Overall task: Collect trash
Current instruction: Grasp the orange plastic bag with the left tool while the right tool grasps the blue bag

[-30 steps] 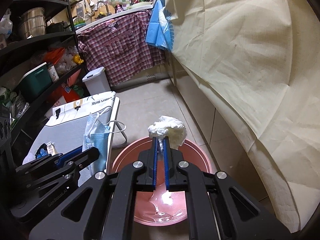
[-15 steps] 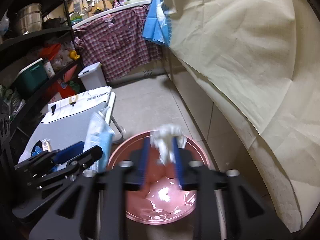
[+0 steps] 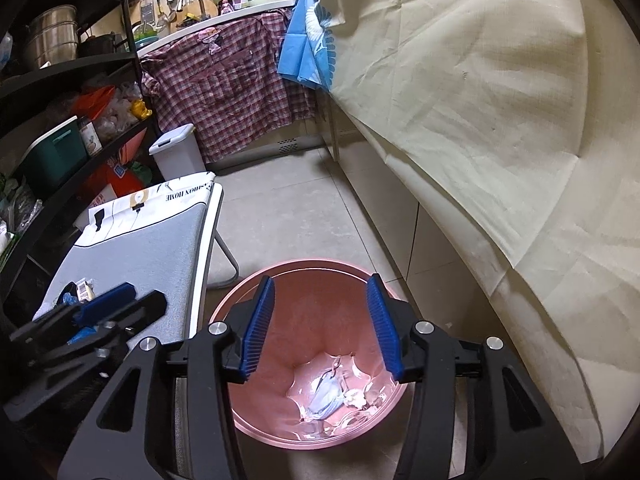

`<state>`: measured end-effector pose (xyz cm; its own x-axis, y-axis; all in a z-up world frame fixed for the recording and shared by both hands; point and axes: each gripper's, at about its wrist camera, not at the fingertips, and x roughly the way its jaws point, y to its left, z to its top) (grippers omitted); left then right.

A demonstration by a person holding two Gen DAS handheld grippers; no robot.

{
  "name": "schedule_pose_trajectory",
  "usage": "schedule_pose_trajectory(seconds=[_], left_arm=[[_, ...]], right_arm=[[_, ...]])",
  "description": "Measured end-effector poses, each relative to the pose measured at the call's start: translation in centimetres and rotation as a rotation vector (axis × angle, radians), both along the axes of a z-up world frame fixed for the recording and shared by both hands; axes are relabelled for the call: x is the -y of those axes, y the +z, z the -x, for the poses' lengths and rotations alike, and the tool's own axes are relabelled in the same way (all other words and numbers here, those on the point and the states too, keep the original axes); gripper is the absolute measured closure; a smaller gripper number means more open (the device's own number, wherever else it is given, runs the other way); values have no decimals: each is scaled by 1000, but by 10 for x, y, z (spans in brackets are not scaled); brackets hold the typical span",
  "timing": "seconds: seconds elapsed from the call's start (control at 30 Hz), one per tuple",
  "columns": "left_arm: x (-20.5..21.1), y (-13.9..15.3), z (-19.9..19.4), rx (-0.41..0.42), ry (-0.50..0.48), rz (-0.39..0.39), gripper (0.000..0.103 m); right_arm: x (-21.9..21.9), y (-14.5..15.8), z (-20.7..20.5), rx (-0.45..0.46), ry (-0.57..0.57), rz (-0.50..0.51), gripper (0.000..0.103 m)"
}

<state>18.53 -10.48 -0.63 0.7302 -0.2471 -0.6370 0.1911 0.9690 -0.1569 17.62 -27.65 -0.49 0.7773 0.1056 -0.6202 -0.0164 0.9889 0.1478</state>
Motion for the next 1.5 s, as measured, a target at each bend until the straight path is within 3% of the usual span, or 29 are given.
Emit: schedule_pose_trajectory(seconds=[0.33, 0.47, 0.9, 1.1, 1.5], left_arm=[[-50, 22, 35, 47, 81, -16, 59], [-81, 26, 57, 54, 132, -25, 59], [-191, 42, 116, 131, 380, -47, 59], [-232, 32, 133, 138, 494, -52, 59], [-284, -4, 144, 58, 605, -20, 59]], right_arm=[[-12, 16, 20, 121, -12, 27, 55], [-18, 21, 23, 120, 11, 16, 57], [-76, 37, 48, 150, 195, 0, 63], [-125, 42, 53, 162, 324, -64, 76], [-232, 2, 38, 60, 498, -110, 76]])
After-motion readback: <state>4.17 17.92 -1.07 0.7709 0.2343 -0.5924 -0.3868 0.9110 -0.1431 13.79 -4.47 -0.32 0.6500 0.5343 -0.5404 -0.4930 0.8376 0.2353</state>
